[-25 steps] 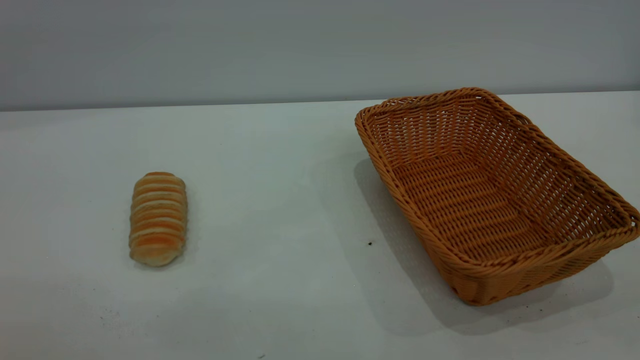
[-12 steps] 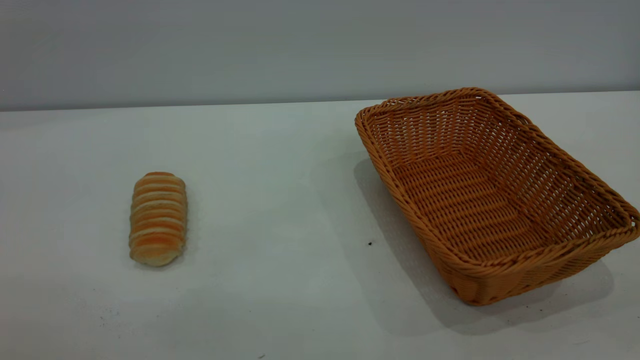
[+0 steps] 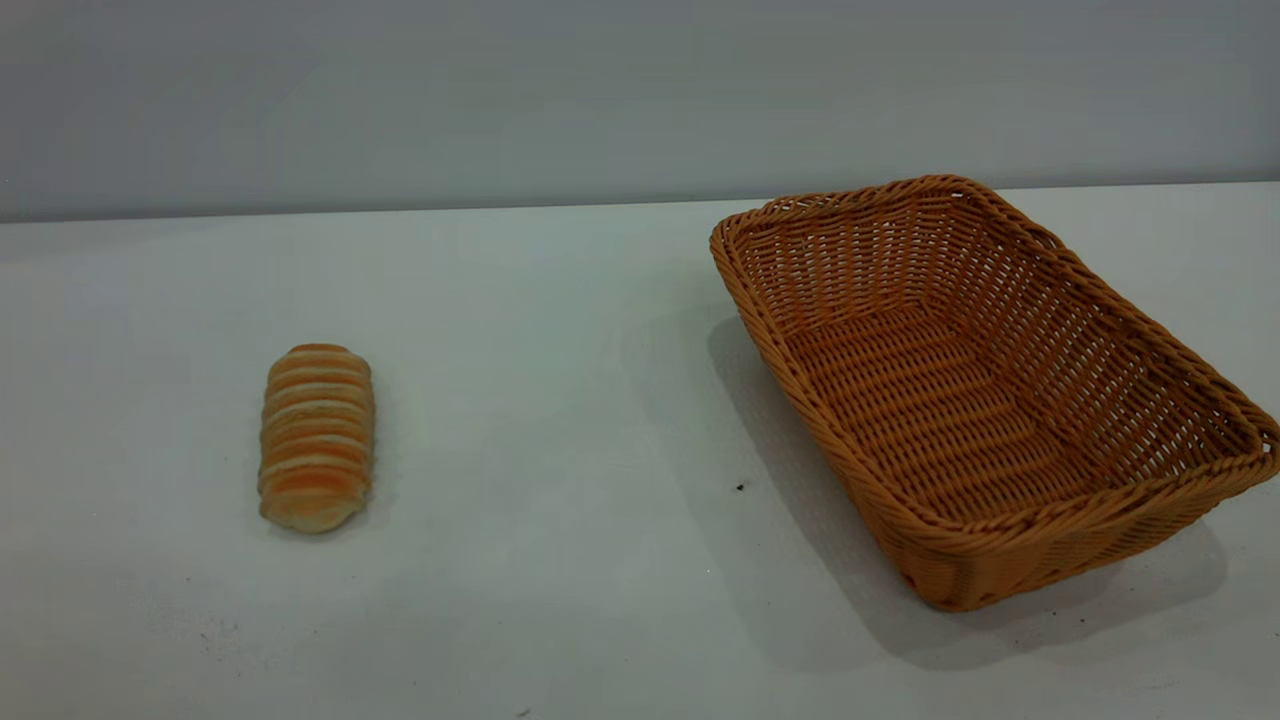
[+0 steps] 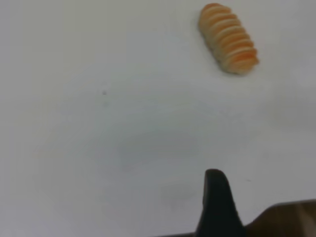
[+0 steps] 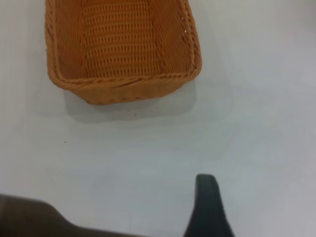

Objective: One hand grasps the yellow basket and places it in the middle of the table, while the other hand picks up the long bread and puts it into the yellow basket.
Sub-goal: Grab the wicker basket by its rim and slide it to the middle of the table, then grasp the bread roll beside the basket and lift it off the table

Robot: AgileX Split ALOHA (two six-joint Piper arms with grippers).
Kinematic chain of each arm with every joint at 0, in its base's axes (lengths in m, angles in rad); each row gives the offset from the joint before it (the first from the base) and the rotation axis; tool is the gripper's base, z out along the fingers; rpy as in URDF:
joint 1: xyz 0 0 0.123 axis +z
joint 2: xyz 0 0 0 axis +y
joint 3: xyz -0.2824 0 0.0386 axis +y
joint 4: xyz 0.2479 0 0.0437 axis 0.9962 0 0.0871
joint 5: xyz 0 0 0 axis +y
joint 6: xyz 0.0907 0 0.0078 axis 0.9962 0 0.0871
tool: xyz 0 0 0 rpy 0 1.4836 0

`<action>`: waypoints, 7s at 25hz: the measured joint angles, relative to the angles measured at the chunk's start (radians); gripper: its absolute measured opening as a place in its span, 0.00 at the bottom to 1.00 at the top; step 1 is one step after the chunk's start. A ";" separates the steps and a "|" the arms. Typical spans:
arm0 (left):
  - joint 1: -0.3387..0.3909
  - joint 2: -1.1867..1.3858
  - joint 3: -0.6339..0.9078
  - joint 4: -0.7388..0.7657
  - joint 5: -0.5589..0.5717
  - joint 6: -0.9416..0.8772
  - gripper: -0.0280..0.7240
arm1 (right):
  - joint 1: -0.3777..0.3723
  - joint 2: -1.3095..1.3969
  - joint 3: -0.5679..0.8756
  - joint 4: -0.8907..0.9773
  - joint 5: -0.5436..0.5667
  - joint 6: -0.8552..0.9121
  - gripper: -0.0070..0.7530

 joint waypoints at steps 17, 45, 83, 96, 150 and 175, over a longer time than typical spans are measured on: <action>-0.069 0.272 -0.018 -0.004 -0.177 -0.060 0.78 | 0.107 0.103 -0.005 0.057 -0.185 0.295 0.69; -0.069 0.854 -0.032 -0.193 -0.616 -0.084 0.78 | 0.107 1.361 -0.208 0.269 -0.602 0.650 0.69; -0.069 0.852 -0.062 -0.196 -0.604 -0.083 0.78 | 0.108 1.867 -0.324 0.759 -0.865 0.143 0.07; -0.069 0.852 -0.062 -0.196 -0.604 -0.083 0.78 | 0.218 1.923 -0.585 0.751 -0.751 -0.065 0.07; -0.069 1.788 -0.294 -0.305 -1.109 -0.091 0.78 | 0.237 1.206 -0.505 0.729 -0.321 -0.734 0.78; -0.070 2.129 -0.438 -0.309 -1.185 -0.091 0.43 | 0.237 0.697 -0.391 0.721 -0.270 -0.703 0.78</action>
